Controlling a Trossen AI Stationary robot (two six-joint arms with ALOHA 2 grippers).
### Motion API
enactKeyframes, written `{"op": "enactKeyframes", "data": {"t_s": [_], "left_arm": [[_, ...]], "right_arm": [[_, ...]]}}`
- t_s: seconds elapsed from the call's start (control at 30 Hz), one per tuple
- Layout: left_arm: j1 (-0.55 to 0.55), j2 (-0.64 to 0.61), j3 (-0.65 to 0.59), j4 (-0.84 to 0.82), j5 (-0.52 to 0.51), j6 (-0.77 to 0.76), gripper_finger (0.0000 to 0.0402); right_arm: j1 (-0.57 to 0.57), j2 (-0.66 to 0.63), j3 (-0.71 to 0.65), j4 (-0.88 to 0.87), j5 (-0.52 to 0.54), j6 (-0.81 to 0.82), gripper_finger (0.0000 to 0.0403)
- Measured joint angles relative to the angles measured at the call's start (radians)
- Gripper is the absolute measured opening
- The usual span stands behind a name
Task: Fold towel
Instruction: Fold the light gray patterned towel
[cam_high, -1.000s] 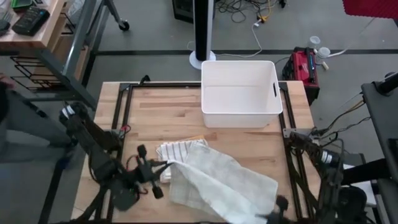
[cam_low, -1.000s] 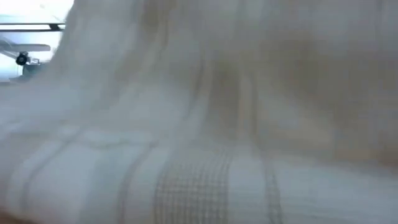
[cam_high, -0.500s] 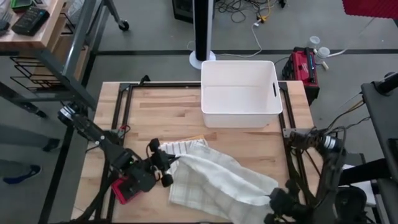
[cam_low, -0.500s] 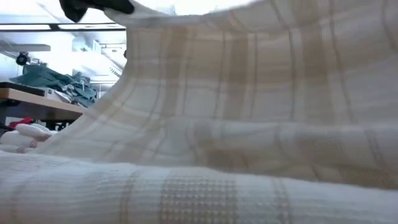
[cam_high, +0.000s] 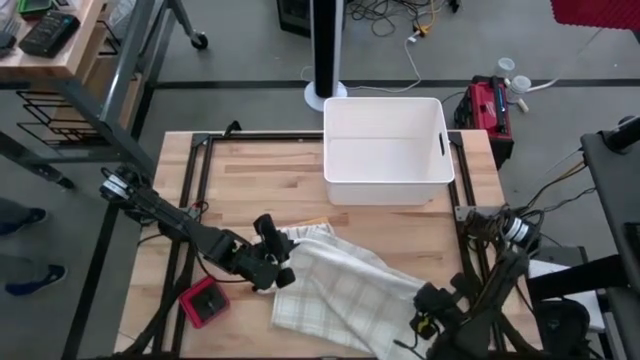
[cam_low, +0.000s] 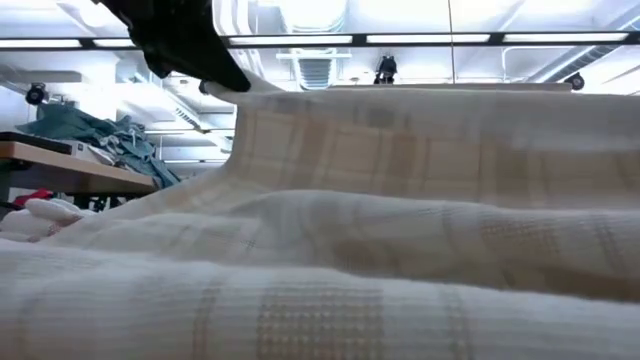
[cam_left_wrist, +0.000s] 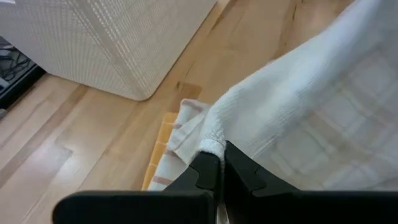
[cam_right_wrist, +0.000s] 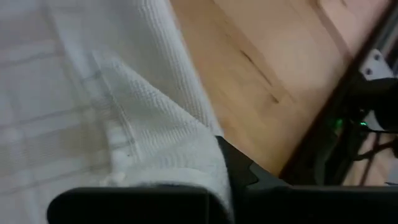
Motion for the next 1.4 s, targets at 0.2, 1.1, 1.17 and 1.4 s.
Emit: {"op": "enactKeyframes", "data": {"t_s": [0.2, 1.1, 1.17, 1.4], "left_arm": [[0.003, 0.0, 0.001, 0.0, -0.006, -0.029, 0.0016], [0.006, -0.002, -0.001, -0.044, 0.526, -0.015, 0.0167], [-0.026, -0.002, -0.004, -0.047, 0.607, -0.007, 0.0159], [-0.16, 0.01, -0.004, 0.011, 0.615, -0.038, 0.014]], "right_arm": [[-0.014, -0.005, -0.063, -0.002, -0.022, -0.023, 0.0001], [-0.012, -0.254, -0.096, -0.005, -0.07, 0.01, 0.0204], [0.014, -0.266, -0.096, -0.002, -0.071, -0.007, 0.0204], [0.121, -0.285, -0.096, 0.136, 0.049, -0.091, 0.021]]}}
